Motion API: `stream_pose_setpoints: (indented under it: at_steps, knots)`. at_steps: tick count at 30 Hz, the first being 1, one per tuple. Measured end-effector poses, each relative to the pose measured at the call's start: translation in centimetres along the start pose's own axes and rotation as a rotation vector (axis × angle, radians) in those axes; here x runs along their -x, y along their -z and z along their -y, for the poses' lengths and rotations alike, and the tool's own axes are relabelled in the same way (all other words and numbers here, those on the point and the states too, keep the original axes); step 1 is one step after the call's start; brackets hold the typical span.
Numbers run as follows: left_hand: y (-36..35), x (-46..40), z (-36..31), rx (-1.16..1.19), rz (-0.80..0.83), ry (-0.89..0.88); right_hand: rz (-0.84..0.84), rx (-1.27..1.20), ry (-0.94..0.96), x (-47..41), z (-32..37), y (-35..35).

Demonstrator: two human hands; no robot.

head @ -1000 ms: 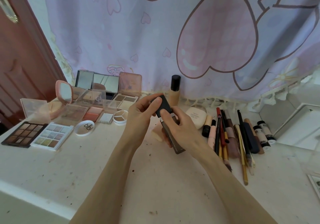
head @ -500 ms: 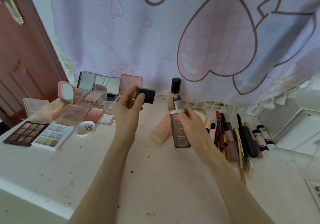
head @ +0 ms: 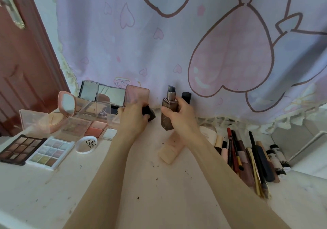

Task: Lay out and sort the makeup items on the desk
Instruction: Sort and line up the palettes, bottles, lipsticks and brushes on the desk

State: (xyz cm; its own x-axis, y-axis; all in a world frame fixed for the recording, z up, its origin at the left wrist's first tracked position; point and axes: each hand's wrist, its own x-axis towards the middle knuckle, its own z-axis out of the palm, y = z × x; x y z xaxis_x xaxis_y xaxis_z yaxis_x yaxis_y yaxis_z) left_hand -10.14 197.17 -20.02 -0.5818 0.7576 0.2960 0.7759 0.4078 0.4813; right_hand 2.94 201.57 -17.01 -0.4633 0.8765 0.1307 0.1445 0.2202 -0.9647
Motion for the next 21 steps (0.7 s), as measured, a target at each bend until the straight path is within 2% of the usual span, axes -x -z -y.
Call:
stream_pose_setpoints:
  at_steps: [5,12,21]
  knots:
    - [-0.3,-1.6,0.3,-0.020,0.079,-0.025,-0.130,0.045,-0.013,-2.1,-0.9,-2.5]
    - [-0.3,-1.9,0.6,0.075,0.089,-0.051,-0.225,0.096,0.026,-2.9,-2.1,-4.3]
    - [0.0,-1.2,0.3,0.202,0.091,-0.020,-0.091,0.276,-0.096,-1.6,-1.7,-3.2]
